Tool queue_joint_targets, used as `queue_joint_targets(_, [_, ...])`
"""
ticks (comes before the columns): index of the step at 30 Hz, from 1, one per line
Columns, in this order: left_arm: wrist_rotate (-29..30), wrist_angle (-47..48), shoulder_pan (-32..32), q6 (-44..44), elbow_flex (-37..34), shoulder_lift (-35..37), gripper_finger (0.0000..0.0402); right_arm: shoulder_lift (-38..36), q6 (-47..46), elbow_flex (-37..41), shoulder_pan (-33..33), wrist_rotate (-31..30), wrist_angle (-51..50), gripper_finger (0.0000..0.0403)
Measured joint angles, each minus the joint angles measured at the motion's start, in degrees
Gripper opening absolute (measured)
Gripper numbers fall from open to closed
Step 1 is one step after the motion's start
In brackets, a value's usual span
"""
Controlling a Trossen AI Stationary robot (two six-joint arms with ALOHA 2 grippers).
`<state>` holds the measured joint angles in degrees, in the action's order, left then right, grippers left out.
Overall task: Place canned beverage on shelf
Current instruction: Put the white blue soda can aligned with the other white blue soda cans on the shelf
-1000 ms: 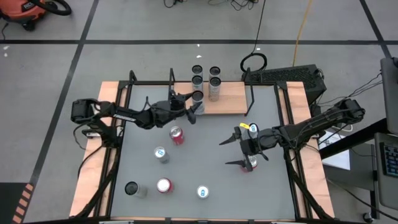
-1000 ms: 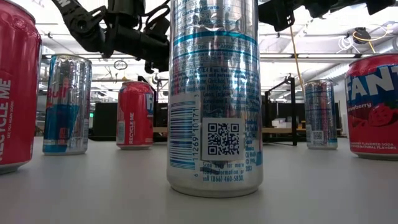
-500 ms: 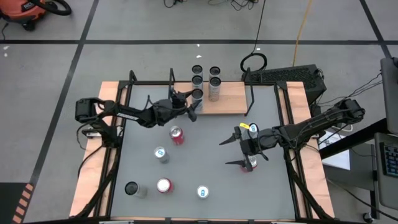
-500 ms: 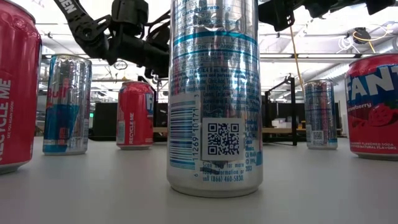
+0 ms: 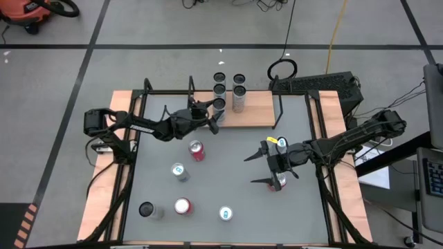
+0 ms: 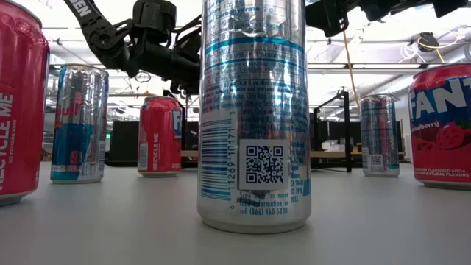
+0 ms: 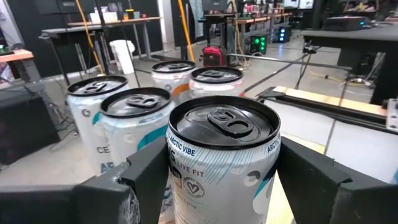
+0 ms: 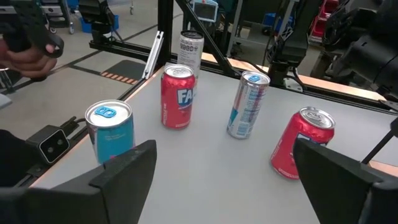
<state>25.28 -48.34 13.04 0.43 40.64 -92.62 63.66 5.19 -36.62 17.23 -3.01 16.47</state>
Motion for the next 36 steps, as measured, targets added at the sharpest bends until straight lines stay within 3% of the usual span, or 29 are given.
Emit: queue_joint_targets(36, [0.6,-5.2,1.2,1.4,0.1,-4.2,0.0257,0.0,1.5,0.0,0.0,0.0,4.8,0.0341])
